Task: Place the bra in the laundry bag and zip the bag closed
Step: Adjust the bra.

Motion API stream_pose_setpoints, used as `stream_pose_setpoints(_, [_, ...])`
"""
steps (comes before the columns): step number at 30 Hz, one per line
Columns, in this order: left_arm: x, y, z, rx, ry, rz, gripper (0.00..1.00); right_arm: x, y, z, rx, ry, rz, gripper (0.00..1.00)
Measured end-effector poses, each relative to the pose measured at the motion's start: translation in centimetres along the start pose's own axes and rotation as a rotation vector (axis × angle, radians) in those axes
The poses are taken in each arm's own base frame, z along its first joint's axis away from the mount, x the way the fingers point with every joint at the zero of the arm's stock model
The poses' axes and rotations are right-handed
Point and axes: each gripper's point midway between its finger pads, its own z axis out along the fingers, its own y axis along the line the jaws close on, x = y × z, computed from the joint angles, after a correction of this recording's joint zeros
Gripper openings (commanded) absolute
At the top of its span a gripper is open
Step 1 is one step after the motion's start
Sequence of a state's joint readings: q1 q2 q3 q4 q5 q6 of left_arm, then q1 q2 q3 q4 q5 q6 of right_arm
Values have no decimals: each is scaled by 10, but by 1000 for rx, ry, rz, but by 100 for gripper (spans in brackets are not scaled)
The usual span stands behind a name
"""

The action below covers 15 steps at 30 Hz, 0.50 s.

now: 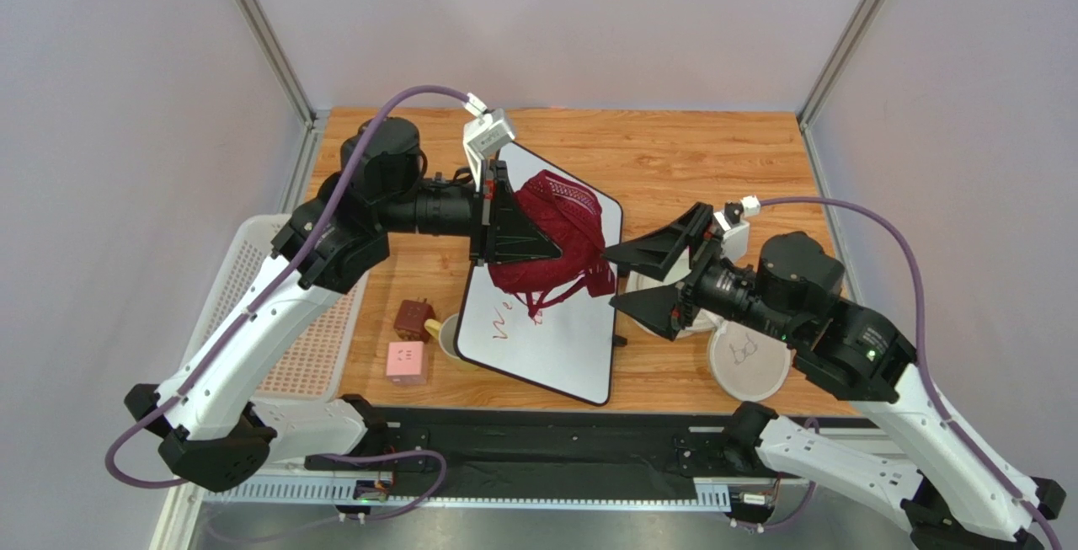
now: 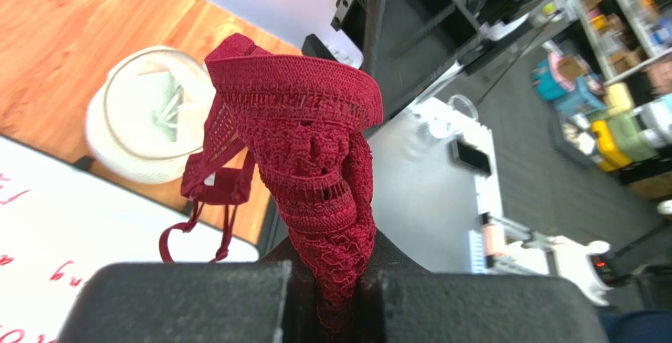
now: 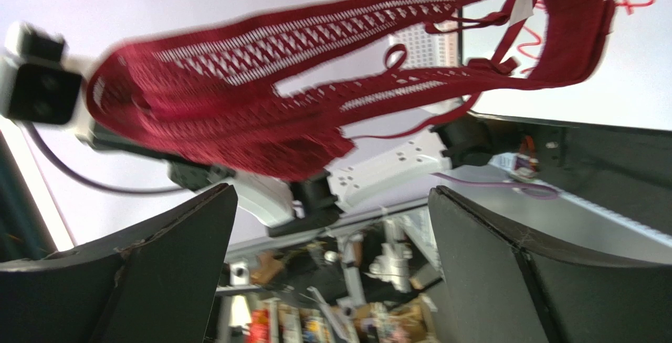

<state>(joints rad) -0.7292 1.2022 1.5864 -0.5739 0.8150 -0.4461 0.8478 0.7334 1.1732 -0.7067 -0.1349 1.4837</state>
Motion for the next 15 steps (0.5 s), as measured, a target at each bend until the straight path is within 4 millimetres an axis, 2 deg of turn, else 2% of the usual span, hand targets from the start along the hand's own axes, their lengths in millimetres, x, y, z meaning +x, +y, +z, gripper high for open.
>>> stream_pose_setpoints(4, [16, 8, 2, -35, 15, 47, 0, -5, 5, 16, -5, -15, 162, 100])
stream_pose_setpoints(8, [27, 8, -1, -37, 13, 89, 0, -13, 5, 27, -39, -46, 280, 100])
stream_pose_setpoints(15, [25, -7, -13, -3, -44, 163, 0, -28, -1, 37, -83, -106, 423, 100])
